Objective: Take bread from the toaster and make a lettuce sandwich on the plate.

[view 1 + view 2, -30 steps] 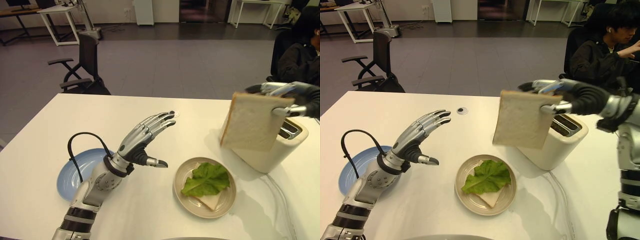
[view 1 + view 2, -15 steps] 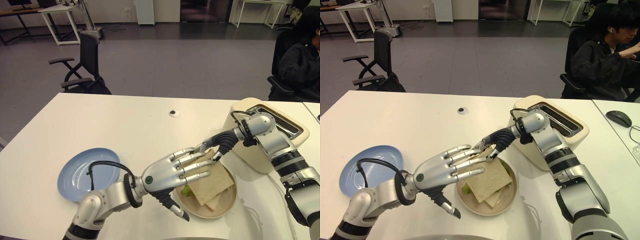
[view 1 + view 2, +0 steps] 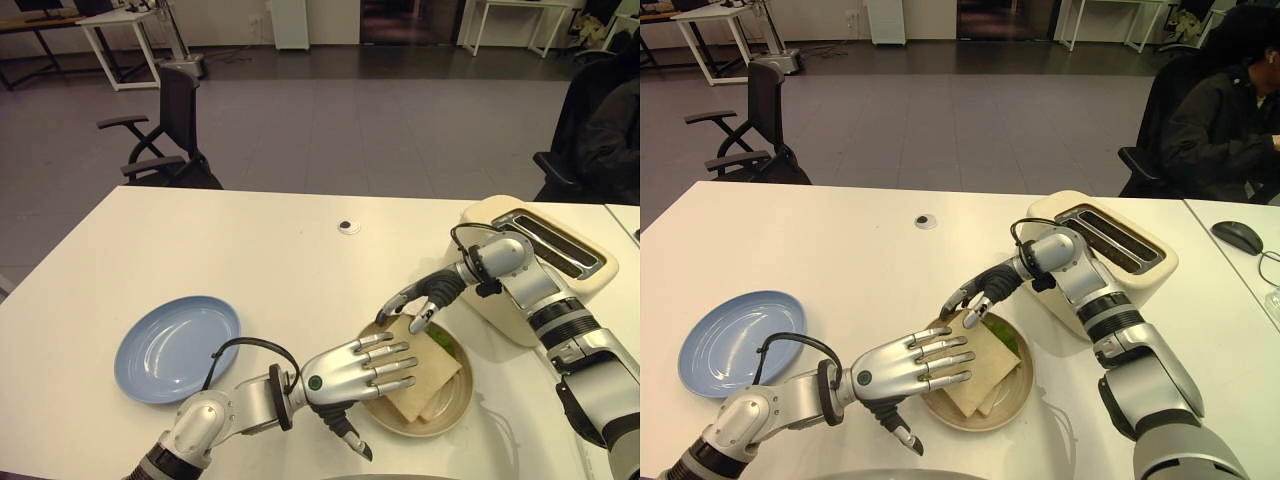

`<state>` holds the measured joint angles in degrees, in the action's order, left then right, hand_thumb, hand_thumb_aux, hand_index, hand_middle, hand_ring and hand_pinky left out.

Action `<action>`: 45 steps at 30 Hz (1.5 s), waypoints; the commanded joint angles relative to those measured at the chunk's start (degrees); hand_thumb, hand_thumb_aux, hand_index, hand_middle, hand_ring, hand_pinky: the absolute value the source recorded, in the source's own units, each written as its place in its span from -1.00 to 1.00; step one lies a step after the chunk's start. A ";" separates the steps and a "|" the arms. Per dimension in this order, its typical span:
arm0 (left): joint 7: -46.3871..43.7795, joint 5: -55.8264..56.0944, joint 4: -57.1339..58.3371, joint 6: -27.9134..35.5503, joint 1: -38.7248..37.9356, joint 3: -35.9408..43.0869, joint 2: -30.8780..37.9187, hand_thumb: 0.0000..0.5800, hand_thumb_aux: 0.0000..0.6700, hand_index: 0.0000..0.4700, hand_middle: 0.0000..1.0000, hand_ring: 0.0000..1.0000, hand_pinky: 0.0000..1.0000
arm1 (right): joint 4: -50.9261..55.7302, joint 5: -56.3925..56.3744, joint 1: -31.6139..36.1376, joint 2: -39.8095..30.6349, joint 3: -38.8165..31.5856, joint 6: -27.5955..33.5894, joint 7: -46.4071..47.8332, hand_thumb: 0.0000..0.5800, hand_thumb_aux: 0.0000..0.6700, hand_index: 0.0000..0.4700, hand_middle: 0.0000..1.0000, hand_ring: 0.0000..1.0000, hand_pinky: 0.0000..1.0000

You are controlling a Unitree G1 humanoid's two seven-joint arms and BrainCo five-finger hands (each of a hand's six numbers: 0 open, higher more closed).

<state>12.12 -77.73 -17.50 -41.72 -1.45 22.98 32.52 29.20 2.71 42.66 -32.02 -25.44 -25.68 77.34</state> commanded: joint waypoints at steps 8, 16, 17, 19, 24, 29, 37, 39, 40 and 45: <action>-1.24 10.63 -2.87 2.51 -0.97 -3.98 3.95 -1.00 -1.00 -1.00 -1.00 -1.00 -1.00 | -15.04 5.46 -4.37 -12.33 14.48 -4.36 -18.31 -1.00 -1.00 -1.00 -1.00 -1.00 -1.00; -23.79 67.28 0.13 -1.86 -14.45 -10.94 26.62 1.00 1.00 1.00 1.00 1.00 1.00 | -38.42 -11.63 -43.70 -33.89 29.13 -4.99 -5.97 1.00 1.00 1.00 1.00 1.00 1.00; -26.96 69.74 0.29 -1.75 -15.14 -9.70 28.41 1.00 1.00 1.00 1.00 1.00 1.00 | -40.37 -11.94 -46.20 -34.64 28.62 -4.57 -5.23 1.00 1.00 1.00 1.00 1.00 1.00; -33.84 70.12 0.37 0.71 -14.42 -5.04 28.14 1.00 1.00 1.00 1.00 1.00 1.00 | -42.71 -10.41 -48.87 -34.71 25.74 -3.85 -4.39 1.00 1.00 1.00 1.00 1.00 1.00; -41.95 59.60 4.57 5.58 -8.82 3.91 18.38 1.00 1.00 1.00 1.00 1.00 1.00 | -41.50 -4.09 -47.47 -30.37 15.23 -1.79 -3.04 1.00 1.00 1.00 1.00 1.00 1.00; -39.82 46.37 14.58 6.00 -2.68 8.25 9.20 1.00 1.00 1.00 1.00 1.00 1.00 | -35.77 3.51 -45.26 -24.06 7.63 -2.39 -5.73 1.00 1.00 1.00 1.00 1.00 1.00; -23.09 35.81 28.34 7.36 13.31 4.64 -1.58 1.00 1.00 1.00 1.00 1.00 1.00 | -16.84 22.19 -29.79 -4.54 4.30 -0.41 -32.17 1.00 1.00 1.00 1.00 1.00 1.00; -17.78 33.38 35.66 8.55 18.71 3.94 -3.33 1.00 1.00 1.00 1.00 1.00 1.00 | -8.98 25.02 -23.61 -0.34 4.51 1.29 -40.18 1.00 1.00 1.00 1.00 1.00 1.00; -15.55 32.48 38.87 8.98 20.93 3.68 -3.74 1.00 1.00 1.00 1.00 1.00 1.00 | -5.80 26.38 -21.06 1.09 4.67 1.74 -44.07 1.00 1.00 1.00 1.00 1.00 1.00; -10.52 31.43 38.20 8.67 20.33 2.82 -2.09 1.00 1.00 1.00 1.00 1.00 1.00 | -10.86 24.46 -22.80 1.34 6.29 -0.35 -48.54 0.99 0.83 0.83 1.00 1.00 1.00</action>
<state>1.10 -45.73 23.52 -32.77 21.24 26.37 28.88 21.96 28.47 21.47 -29.79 -20.29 -25.33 29.67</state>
